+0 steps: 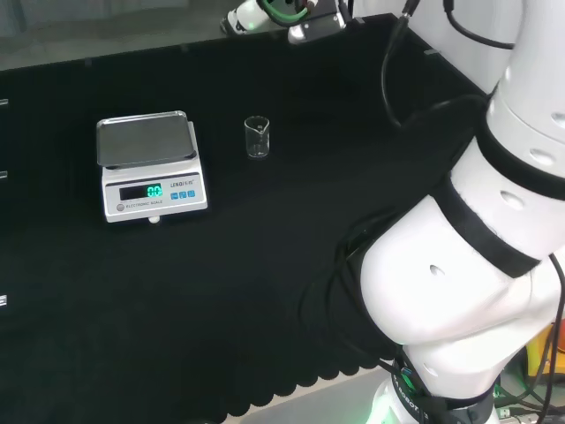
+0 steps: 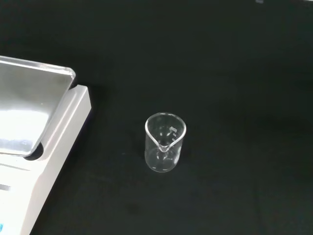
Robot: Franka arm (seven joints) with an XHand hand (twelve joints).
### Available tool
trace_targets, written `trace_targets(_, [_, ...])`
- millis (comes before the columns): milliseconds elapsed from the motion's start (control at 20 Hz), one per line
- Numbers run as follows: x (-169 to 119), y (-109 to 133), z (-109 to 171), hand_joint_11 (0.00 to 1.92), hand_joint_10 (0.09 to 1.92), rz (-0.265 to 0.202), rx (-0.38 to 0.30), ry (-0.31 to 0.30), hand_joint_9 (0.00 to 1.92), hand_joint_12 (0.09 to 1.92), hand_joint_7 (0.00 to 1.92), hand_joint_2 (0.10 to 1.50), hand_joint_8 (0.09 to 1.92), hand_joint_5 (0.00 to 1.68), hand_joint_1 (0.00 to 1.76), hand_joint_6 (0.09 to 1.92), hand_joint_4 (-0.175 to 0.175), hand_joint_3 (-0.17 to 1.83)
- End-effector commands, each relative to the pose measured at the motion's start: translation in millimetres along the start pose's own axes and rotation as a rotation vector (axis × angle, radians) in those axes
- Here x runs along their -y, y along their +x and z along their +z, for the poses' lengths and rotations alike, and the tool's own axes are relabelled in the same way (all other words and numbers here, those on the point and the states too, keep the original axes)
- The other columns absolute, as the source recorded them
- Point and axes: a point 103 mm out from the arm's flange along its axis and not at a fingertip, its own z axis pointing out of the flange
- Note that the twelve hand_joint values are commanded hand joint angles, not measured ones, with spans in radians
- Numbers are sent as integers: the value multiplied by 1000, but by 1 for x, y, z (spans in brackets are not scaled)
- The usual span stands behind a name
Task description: Pick up the beaker.
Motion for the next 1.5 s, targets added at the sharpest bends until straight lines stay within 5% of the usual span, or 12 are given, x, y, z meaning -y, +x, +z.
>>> trace_targets(50, [-50,13,30,312,903,-50,-6,11,159,1434,92,879,731,310,347,87,-73,267])
trace_targets(400, [-73,22,79,312,901,-75,-36,69,172,1433,100,867,732,314,369,87,-72,258])
trace_targets(1050, [-70,33,152,313,891,-94,-96,160,192,1433,114,860,729,318,383,87,-73,250])
trace_targets(1500, [-92,38,174,315,886,-119,-11,149,208,1432,131,842,730,327,412,87,-64,240])
